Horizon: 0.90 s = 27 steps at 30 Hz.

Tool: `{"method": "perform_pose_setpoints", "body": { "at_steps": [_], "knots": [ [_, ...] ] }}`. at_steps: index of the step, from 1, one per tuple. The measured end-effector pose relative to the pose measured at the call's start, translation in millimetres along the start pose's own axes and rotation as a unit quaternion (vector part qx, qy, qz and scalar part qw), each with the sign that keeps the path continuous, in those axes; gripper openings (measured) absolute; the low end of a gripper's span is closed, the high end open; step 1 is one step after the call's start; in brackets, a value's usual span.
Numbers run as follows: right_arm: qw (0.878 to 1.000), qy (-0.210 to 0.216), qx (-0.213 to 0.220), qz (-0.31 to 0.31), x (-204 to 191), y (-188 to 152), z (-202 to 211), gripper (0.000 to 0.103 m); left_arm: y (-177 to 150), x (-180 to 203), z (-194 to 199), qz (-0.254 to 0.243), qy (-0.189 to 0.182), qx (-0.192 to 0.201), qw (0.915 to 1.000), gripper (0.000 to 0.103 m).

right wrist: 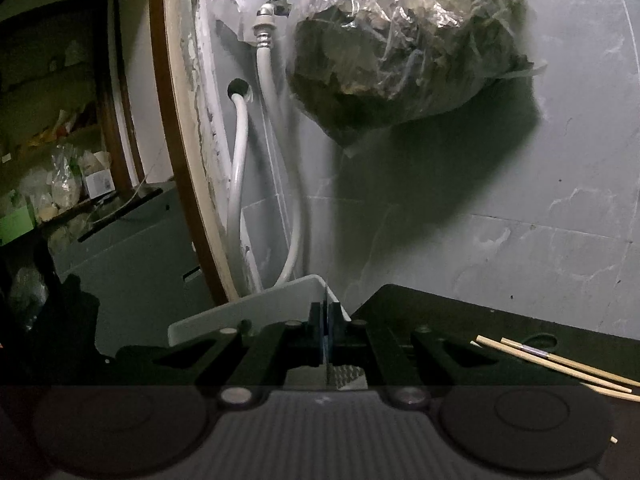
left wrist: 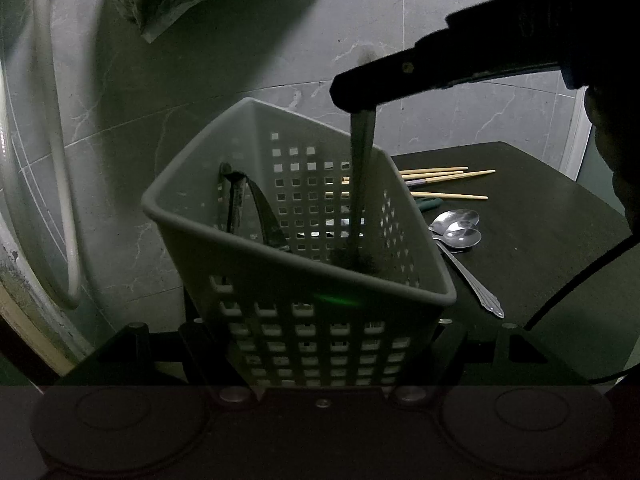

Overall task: Organize utensils
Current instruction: 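Carry the spoon over the holder with the right gripper and release it inside, then move the right gripper back over the utensil pile toward the metal spoons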

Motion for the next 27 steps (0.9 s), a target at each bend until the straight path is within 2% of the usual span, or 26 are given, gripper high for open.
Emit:
{"method": "perform_pose_setpoints", "body": {
  "at_steps": [11, 15, 18, 22, 24, 25, 27],
  "knots": [
    [1.000, 0.002, -0.001, 0.002, -0.6, -2.6, 1.4, 0.008, 0.7, 0.9, -1.3, 0.000, 0.000, 0.000, 1.0000, 0.076],
    [1.000, 0.000, 0.025, 0.002, 2.7, 6.0, 7.7, 0.028, 0.7, 0.9, -1.3, 0.000, 0.001, 0.000, 1.0000, 0.076],
    [0.998, -0.020, 0.054, 0.006, 12.2, 17.5, 15.2, 0.035, 0.8, 1.0, -1.5, 0.001, 0.001, 0.000, 1.0000, 0.076],
    [0.994, -0.067, 0.081, 0.003, 34.9, 30.3, 26.2, 0.045, 0.8, 0.9, -1.3, 0.000, 0.000, 0.000, 1.0000, 0.076],
    [0.992, -0.087, 0.088, 0.005, 44.8, 33.7, 31.4, 0.057, 0.8, 1.0, -1.4, 0.000, 0.000, 0.000, 1.0000, 0.076],
    [0.991, -0.097, 0.090, 0.008, 49.6, 35.2, 34.4, 0.059, 0.7, 0.9, -1.3, 0.000, 0.000, 0.000, 1.0000, 0.076],
    [0.989, -0.116, 0.091, 0.015, 59.0, 36.6, 40.7, 0.077, 0.7, 1.0, -1.4, 0.000, 0.001, 0.000, 1.0000, 0.076]
  ]
}}
Point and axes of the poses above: each gripper's, at about its wrist camera, not at the fingertips, and z roughly against the way its jaws point, x to its right, y to its top, the point moved 8 cm from there along -z, roughly the way its jaws point, and after that the axes turned 15 degrees about x, right-handed, at the moved point
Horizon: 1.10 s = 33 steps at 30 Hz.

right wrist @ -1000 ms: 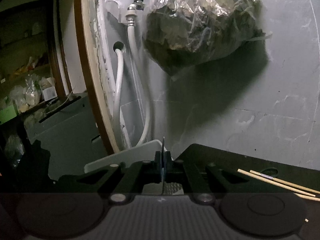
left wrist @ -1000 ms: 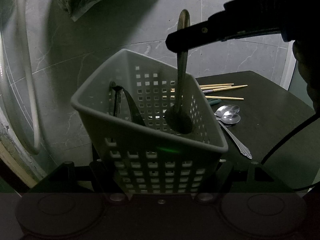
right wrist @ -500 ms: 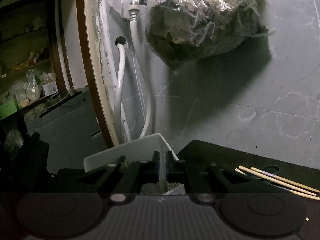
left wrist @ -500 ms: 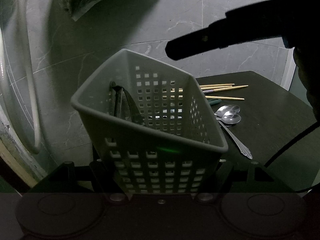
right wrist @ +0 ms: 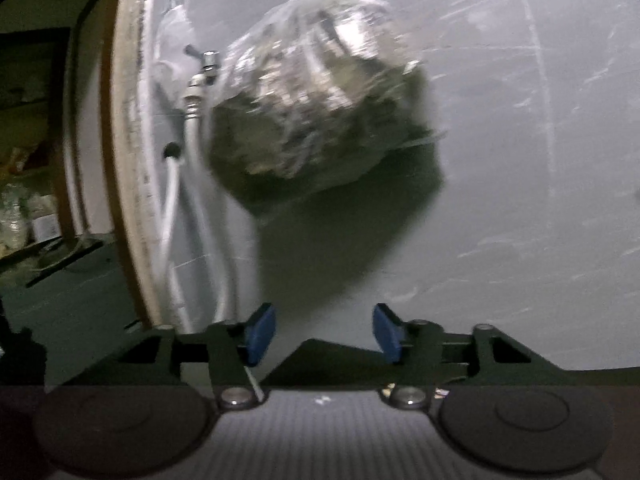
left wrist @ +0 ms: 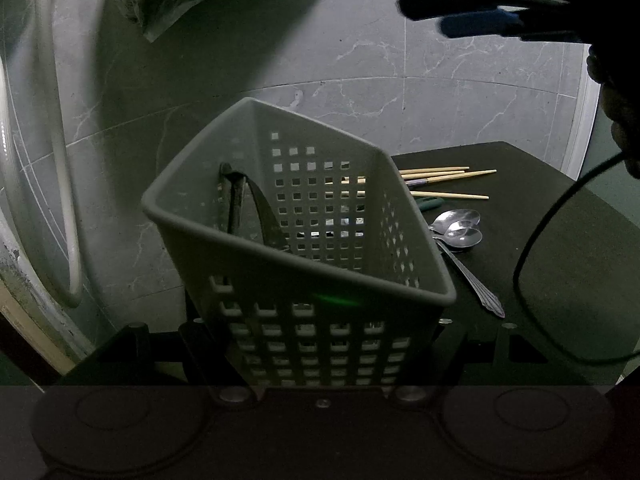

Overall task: Organize utensils
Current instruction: 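Move the right gripper back over the utensil pile toward the metal spoons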

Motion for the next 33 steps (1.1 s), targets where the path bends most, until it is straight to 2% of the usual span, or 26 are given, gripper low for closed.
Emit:
{"method": "perform_pose_setpoints", "body": {
  "at_steps": [3, 5, 11, 19, 22, 26, 33],
  "knots": [
    [0.999, -0.036, 0.002, 0.010, 18.8, 0.1, 7.4, 0.098, -0.3, 0.1, 0.4, 0.000, 0.000, 0.000, 1.0000, 0.076],
    [0.998, -0.060, -0.007, 0.014, 32.0, -4.6, 12.3, 0.103, -0.3, 0.4, 0.3, 0.000, 0.000, 0.000, 1.0000, 0.076],
    [0.988, -0.133, -0.076, 0.034, 64.7, -40.3, 22.2, 0.103, -0.4, 1.1, 0.3, -0.001, 0.000, -0.001, 1.0000, 0.077],
    [0.965, -0.179, -0.194, -0.006, 85.8, -114.7, 29.4, 0.103, -0.7, 1.3, 0.6, -0.001, 0.000, -0.001, 1.0000, 0.077],
    [0.957, -0.185, -0.222, -0.021, 87.6, -137.4, 29.0, 0.103, -1.2, 2.2, 1.6, -0.001, 0.001, -0.002, 1.0000, 0.077],
    [0.953, -0.187, -0.232, -0.063, 91.2, -157.2, 27.5, 0.103, -0.5, 3.1, 0.7, 0.000, 0.003, -0.003, 1.0000, 0.077],
    [0.946, -0.211, -0.196, -0.150, 113.8, -164.6, 13.0, 0.103, 0.7, 3.1, 0.8, 0.000, 0.005, -0.005, 1.0000, 0.077]
  ]
}}
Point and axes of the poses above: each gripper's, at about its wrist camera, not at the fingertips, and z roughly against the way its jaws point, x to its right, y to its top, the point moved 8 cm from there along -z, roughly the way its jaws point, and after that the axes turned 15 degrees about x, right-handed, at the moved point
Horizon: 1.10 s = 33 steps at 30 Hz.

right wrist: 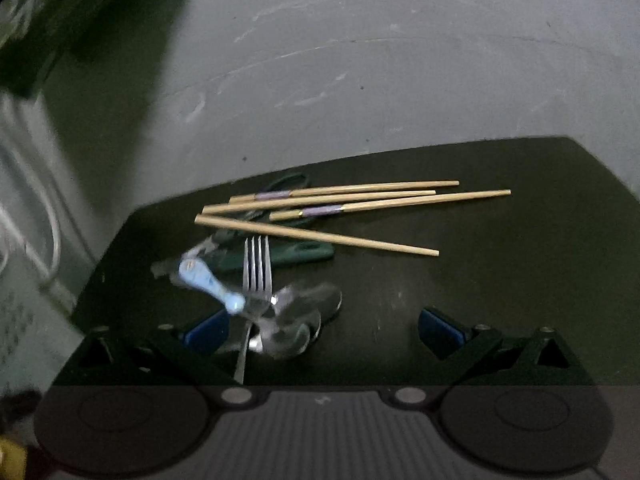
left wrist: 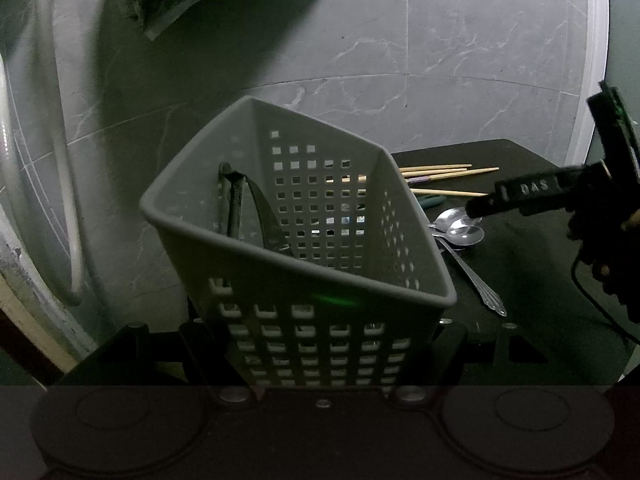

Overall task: Organize utensils
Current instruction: 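Move the right gripper back over the utensil pile toward the metal spoons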

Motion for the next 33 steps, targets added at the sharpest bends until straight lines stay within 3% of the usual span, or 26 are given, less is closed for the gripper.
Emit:
{"method": "perform_pose_setpoints", "body": {
  "at_steps": [11, 23, 33],
  "knots": [
    [0.994, 0.003, -0.031, -0.104, 16.6, -3.7, -19.1, 0.103, -0.4, -1.2, 0.4, -0.001, 0.000, -0.002, 1.0000, 0.077],
    [0.983, 0.024, -0.021, -0.183, 28.1, -1.3, -20.1, 0.102, -0.5, -1.4, 0.6, -0.001, 0.000, -0.003, 1.0000, 0.077],
    [0.964, 0.059, -0.019, -0.260, 46.7, -0.3, -26.1, 0.080, -0.4, -1.3, 0.5, -0.001, 0.000, -0.003, 1.0000, 0.077]
  ]
}}
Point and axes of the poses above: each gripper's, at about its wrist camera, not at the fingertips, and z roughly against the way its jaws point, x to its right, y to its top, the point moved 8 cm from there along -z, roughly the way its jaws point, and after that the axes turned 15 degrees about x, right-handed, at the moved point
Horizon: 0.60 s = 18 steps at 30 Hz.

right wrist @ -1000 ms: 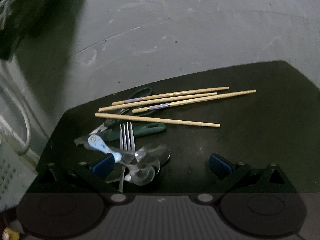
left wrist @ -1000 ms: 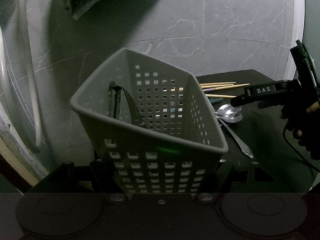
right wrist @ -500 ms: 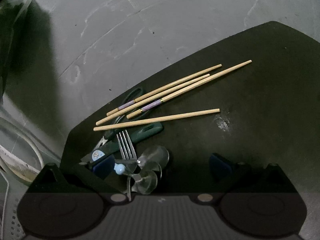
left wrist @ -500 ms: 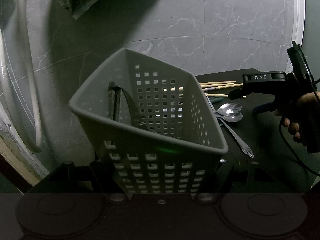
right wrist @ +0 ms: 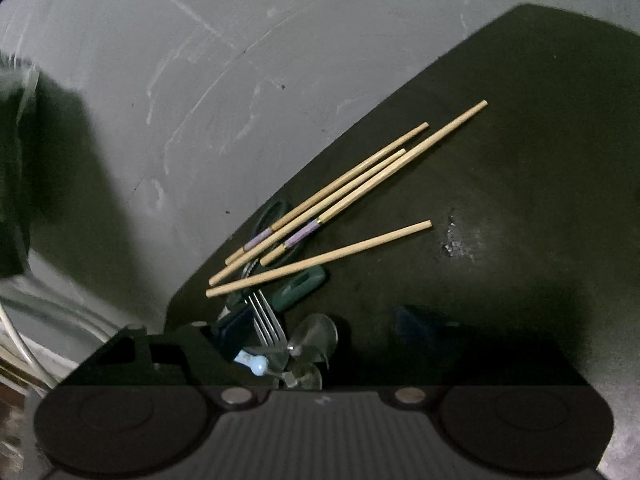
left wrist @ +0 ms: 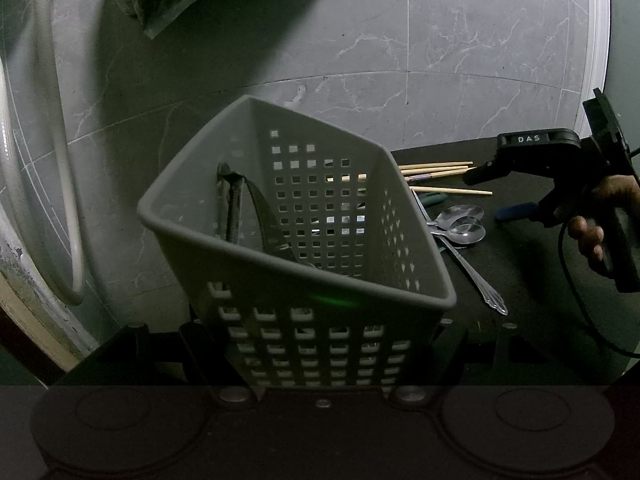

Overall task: Organize utensils
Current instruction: 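Move the right gripper back over the utensil pile toward the metal spoons, then grasp a metal spoon from the pile with the right gripper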

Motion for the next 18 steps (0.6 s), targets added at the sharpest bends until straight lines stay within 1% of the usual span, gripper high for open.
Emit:
{"method": "perform_pose_setpoints", "body": {
  "at_steps": [2, 4, 6, 7, 8, 9, 11, 13, 14, 15, 17, 18],
  "knots": [
    [1.000, 0.020, -0.011, -0.017, 3.5, 1.5, -1.6, 0.078, -0.2, -0.1, 0.2, 0.000, 0.000, 0.000, 1.0000, 0.077],
    [0.998, 0.042, -0.027, -0.033, 6.1, 2.0, -3.2, 0.078, 0.0, 0.0, 0.1, 0.000, 0.000, 0.000, 1.0000, 0.077],
    [0.997, 0.056, -0.042, -0.035, 7.6, 2.2, -3.2, 0.078, 0.2, 0.2, -0.2, 0.000, 0.000, 0.000, 1.0000, 0.077],
    [0.998, 0.053, -0.041, -0.015, 7.0, 3.8, -1.5, 0.079, 0.2, 0.3, -0.2, 0.000, 0.000, 0.000, 1.0000, 0.077],
    [0.998, 0.048, -0.039, 0.013, 4.8, 4.7, 1.0, 0.084, 0.0, 0.0, 0.2, 0.000, 0.000, -0.001, 1.0000, 0.077],
    [0.997, 0.040, -0.038, 0.056, 1.8, 5.7, 3.6, 0.090, 0.1, 0.3, -0.1, 0.000, 0.000, 0.000, 1.0000, 0.077],
    [0.988, 0.018, -0.035, 0.147, -2.5, 6.9, 8.0, 0.092, 0.3, -0.1, -0.1, 0.000, 0.000, 0.000, 1.0000, 0.077],
    [0.975, -0.003, -0.036, 0.219, -4.2, 8.3, 8.9, 0.093, 0.2, 0.5, -0.4, 0.001, 0.000, 0.000, 1.0000, 0.077],
    [0.971, -0.008, -0.032, 0.236, -3.9, 10.0, 9.5, 0.093, 0.2, 0.5, -0.3, 0.001, 0.000, 0.000, 1.0000, 0.077],
    [0.970, -0.009, -0.031, 0.239, -3.1, 12.3, 9.3, 0.093, 0.2, 0.6, -0.4, 0.001, 0.000, 0.000, 1.0000, 0.077],
    [0.976, 0.001, -0.033, 0.214, -0.7, 15.8, 8.5, 0.092, 0.2, 0.8, -0.4, 0.001, 0.000, 0.000, 1.0000, 0.077],
    [0.980, 0.010, -0.037, 0.194, 0.1, 16.3, 7.2, 0.088, -0.2, 0.7, -0.2, 0.001, 0.000, 0.000, 1.0000, 0.077]
  ]
}}
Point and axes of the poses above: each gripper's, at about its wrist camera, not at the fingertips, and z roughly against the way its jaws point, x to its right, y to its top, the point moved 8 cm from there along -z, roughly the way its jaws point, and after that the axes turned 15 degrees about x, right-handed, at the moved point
